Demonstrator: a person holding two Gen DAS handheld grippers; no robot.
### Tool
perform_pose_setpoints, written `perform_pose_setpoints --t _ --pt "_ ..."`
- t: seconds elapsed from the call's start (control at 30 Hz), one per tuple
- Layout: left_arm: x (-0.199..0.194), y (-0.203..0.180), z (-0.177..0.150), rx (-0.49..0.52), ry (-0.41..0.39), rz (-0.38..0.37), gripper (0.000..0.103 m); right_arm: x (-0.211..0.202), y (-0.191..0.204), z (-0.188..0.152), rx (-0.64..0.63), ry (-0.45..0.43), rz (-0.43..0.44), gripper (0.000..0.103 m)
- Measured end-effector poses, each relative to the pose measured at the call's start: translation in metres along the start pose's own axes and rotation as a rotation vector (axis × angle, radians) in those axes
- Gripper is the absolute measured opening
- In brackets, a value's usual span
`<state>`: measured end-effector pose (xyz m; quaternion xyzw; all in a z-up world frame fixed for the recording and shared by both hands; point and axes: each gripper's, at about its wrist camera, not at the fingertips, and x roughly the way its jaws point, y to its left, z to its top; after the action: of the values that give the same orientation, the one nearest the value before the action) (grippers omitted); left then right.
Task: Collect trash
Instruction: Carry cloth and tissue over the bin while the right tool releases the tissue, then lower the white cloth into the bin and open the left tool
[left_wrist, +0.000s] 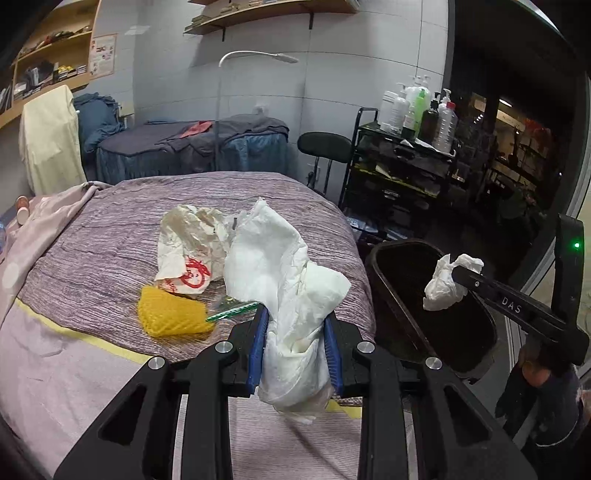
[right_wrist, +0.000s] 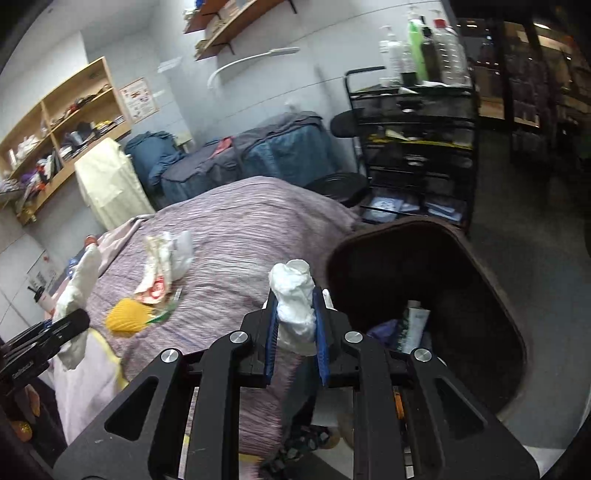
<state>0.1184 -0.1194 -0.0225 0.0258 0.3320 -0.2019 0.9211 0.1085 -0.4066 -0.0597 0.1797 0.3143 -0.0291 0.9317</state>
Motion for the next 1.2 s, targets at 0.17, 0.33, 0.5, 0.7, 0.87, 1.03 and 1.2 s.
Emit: perform_pose_setpoints --t 0.17,0.33,0.5,0.7,0.87,1.03,1.2 --pt "0.01 -0.019 -0.002 0.039 0.021 -0.036 0.027 0.02 -0.036 -0.006 0.045 0.034 -0.097 0.019" --pt "0.02 -0.033 -0.005 0.069 0.05 -0.065 0.027 0.043 -0.065 -0.016 0.088 0.088 -0.158 0.019" --pt "0.028 -0.044 -0.008 0.096 0.071 -0.084 0.027 0.061 -0.088 -0.025 0.138 0.118 -0.208 0.028" --pt "0.034 -0.058 -0.009 0.124 0.084 -0.098 0.027 0.059 -0.094 -0.029 0.155 0.093 -0.242 0.067" --pt "0.041 -0.069 -0.008 0.143 0.101 -0.119 0.027 0.044 -0.092 -0.027 0.171 0.051 -0.24 0.071" --pt "0.05 -0.081 -0.006 0.167 0.122 -0.151 0.027 0.029 -0.09 -0.023 0.177 0.01 -0.247 0.075" --pt "0.065 -0.098 0.001 0.177 0.16 -0.207 0.027 0.015 -0.094 -0.02 0.191 -0.027 -0.274 0.081"
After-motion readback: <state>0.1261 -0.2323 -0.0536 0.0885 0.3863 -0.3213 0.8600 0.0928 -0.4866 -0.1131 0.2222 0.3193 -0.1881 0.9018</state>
